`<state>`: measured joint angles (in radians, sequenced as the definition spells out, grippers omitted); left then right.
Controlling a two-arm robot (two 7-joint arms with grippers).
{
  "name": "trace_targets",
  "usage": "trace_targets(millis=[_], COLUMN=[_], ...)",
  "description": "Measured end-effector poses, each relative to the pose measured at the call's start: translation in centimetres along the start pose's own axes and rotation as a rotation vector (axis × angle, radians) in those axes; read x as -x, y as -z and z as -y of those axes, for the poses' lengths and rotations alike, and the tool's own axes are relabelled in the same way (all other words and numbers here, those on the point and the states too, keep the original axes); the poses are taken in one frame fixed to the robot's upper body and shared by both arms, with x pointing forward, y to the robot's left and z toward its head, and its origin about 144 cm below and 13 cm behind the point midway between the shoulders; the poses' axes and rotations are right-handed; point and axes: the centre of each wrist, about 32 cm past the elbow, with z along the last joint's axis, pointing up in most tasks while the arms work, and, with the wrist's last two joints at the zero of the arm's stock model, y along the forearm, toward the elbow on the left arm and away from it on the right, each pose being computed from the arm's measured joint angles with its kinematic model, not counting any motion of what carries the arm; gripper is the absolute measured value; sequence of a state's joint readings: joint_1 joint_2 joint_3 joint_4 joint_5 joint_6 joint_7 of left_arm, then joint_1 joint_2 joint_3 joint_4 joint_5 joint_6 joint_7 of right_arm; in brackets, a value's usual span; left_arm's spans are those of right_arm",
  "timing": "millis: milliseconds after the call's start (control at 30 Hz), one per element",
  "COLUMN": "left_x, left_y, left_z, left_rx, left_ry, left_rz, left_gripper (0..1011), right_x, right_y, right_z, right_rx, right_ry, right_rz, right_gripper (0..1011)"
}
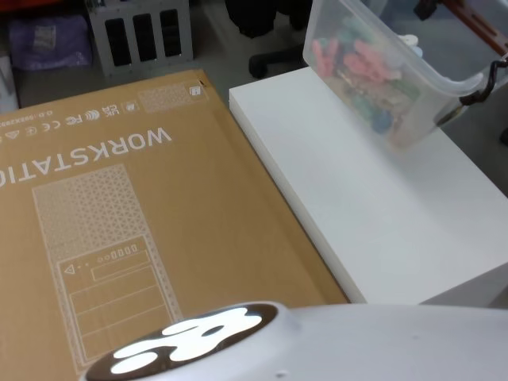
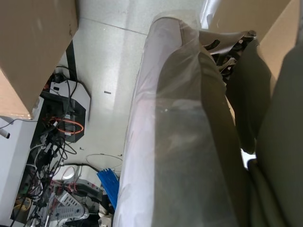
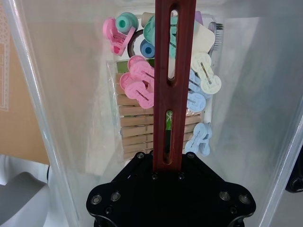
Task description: Use one hand to grasp the basket and place it at the designated location.
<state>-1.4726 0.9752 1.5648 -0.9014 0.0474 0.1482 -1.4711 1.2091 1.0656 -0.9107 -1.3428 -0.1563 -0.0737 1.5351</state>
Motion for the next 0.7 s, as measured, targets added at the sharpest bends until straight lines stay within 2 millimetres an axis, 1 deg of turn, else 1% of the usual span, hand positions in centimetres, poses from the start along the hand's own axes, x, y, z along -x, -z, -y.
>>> trace_targets(millis=[67, 167, 267, 367, 400, 600, 700], left_x=[0.0, 0.0, 0.0, 0.0, 0.0, 0.0, 0.0], left_y=[0.0, 0.0, 0.0, 0.0, 0.0, 0.0, 0.0], left_z=[0.0, 0.0, 0.0, 0.0, 0.0, 0.0, 0.0], left_rx=[0.0, 0.0, 0.0, 0.0, 0.0, 0.0, 0.0], left_ry=[0.0, 0.0, 0.0, 0.0, 0.0, 0.0, 0.0], left_rz=[0.0, 0.001, 0.0, 0.001, 0.0, 0.0, 0.0], left_gripper=[0, 0, 0, 0, 0, 0, 0], right_x=[-0.2, -1.0, -1.4, -2.1, -2.1, -2.9, -3.1], right_y=[-0.3, -2.0, -2.9, -4.4, -4.4, -6.9, -7.5], right_z=[0.1, 0.0, -0.1, -0.3, -0.3, -0.7, -0.9], right_rx=[0.001, -0.006, -0.01, -0.013, -0.013, -0.01, -0.01], right_ry=[-0.005, -0.028, -0.041, -0.059, -0.059, -0.083, -0.089], right_rz=[0.022, 0.111, 0.158, 0.227, 0.227, 0.342, 0.372], right_gripper=[0, 0, 0, 0, 0, 0, 0])
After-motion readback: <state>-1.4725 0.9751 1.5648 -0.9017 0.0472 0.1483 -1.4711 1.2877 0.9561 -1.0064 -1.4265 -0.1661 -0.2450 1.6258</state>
